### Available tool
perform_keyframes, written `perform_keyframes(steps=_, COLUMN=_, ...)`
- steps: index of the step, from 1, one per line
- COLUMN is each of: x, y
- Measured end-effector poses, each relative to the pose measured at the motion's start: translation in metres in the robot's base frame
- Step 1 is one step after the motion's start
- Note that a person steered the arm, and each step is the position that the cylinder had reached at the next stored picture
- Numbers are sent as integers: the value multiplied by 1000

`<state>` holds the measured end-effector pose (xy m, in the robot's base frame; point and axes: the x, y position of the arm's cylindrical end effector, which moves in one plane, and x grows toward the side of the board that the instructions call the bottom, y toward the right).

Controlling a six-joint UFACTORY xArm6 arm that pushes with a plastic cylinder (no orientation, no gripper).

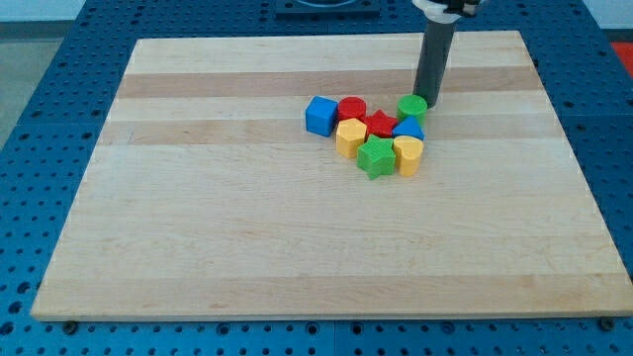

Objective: Move your arm to the left side of the group of blocks

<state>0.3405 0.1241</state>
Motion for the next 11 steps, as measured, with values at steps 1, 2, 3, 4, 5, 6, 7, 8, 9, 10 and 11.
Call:
perform_keyframes(steps=1, x=0, y=-3)
perform_keyframes(steps=2, x=-2, y=-3)
perform_keyframes(steps=3, x=-20, y=-4)
perform_keyframes(steps=4, x=-34, y=-28)
perform_keyframes(steps=5, x=-36, y=-77)
perform_keyframes(steps=6, x=-38, y=-128)
perform_keyframes(steps=7, x=-38, y=-175)
perform_keyframes(steps=8, x=-25, y=-204)
perform_keyframes(steps=9, x=5, y=-212)
perform_keyframes(steps=10, x=39, y=-212)
perform_keyframes(steps=11, x=74, y=-202)
